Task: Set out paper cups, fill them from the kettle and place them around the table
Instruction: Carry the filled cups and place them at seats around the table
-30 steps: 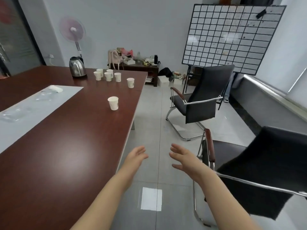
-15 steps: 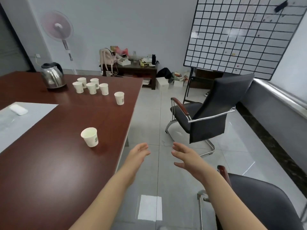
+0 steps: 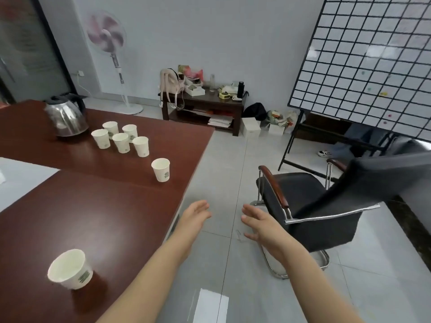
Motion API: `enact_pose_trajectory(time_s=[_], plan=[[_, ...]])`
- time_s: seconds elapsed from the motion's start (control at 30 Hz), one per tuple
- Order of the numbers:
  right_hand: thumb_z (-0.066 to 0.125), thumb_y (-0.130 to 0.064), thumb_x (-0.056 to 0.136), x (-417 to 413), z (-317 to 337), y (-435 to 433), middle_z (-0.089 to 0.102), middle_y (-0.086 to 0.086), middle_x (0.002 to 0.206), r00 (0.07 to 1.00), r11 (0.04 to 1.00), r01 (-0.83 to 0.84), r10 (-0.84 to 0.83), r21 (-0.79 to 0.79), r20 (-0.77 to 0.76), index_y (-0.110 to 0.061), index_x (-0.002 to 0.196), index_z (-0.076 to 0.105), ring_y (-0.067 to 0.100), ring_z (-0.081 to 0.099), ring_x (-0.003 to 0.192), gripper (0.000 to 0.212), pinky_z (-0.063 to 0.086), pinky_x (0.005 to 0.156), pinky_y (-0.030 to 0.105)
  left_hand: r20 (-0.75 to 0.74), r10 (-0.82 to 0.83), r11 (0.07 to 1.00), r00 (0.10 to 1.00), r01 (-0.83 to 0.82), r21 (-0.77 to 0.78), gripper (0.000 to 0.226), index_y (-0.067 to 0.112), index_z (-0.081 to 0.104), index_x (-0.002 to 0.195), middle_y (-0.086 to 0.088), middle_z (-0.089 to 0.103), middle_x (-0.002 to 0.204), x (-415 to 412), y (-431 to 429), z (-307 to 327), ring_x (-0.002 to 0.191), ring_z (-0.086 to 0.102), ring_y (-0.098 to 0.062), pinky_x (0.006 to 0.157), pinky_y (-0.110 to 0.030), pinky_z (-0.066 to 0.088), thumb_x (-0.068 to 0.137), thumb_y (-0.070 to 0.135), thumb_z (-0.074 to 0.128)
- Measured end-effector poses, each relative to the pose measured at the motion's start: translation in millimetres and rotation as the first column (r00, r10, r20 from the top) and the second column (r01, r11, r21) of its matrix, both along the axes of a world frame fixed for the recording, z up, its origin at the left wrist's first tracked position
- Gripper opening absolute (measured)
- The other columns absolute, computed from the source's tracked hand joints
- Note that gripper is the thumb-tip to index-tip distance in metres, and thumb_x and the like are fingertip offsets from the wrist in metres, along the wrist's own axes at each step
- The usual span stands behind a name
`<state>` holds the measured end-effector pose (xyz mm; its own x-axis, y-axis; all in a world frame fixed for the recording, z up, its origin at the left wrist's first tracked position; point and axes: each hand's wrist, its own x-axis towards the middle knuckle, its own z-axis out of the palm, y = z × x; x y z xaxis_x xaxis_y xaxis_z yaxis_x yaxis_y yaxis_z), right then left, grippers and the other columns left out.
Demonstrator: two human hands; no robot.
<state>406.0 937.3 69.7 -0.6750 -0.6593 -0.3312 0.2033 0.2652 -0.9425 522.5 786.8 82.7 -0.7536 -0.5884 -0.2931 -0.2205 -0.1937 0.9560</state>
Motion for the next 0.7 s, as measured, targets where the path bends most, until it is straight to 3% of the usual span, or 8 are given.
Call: enact_pose_trajectory(time_s=[0.17, 0.43, 0.6, 0.7], plan=[[0.052, -0.013, 0.096, -73, -7, -55, 0.037, -0.003, 0.149, 1.0, 1.0, -0.023, 0.023, -0.003, 0.012, -0.016, 0.145, 0.033, 0.011, 0.039, 0.13, 0.053, 0.043, 0.099, 0.033, -0.024, 0.048, 0.999, 0.999, -0.048, 0.008, 0.041, 0.007, 0.046, 0.134, -0.005, 0.055, 0.133, -73, -36, -5, 0.113, 0.049, -0.009, 0.104, -0.028, 0.034, 0.093, -0.001, 0.05], [0.052, -0.014, 0.096, -214, -4, -164, 0.037, -0.002, 0.148, 0.998, 0.998, -0.059, 0.059, 0.014, 0.0, -0.02, 0.145, 0.032, 0.009, 0.043, 0.12, 0.053, 0.043, 0.099, 0.032, -0.042, 0.096, 0.993, 0.994, -0.093, 0.075, 0.043, 0.012, 0.046, 0.134, -0.003, 0.055, 0.132, -215, -132, -18, 0.114, 0.05, -0.011, 0.108, -0.031, 0.033, 0.093, 0.002, 0.051], [0.053, -0.013, 0.095, -289, 3, -219, 0.038, -0.001, 0.148, 0.998, 0.998, -0.055, 0.055, -0.003, 0.006, -0.019, 0.143, 0.036, 0.009, 0.041, 0.126, 0.051, 0.043, 0.101, 0.035, -0.042, 0.141, 0.988, 0.989, -0.138, 0.064, 0.044, 0.01, 0.048, 0.134, -0.002, 0.055, 0.131, -297, -185, -10, 0.113, 0.051, -0.01, 0.102, -0.027, 0.036, 0.091, 0.003, 0.052], [0.054, -0.013, 0.095, -328, 4, -245, 0.039, -0.001, 0.147, 0.998, 0.998, -0.059, 0.059, 0.011, 0.019, -0.02, 0.144, 0.035, 0.01, 0.041, 0.127, 0.053, 0.043, 0.101, 0.035, -0.039, 0.161, 0.982, 0.986, -0.156, 0.106, 0.043, 0.011, 0.048, 0.134, 0.001, 0.057, 0.127, -337, -206, -8, 0.113, 0.051, -0.01, 0.107, -0.03, 0.036, 0.091, 0.006, 0.053]])
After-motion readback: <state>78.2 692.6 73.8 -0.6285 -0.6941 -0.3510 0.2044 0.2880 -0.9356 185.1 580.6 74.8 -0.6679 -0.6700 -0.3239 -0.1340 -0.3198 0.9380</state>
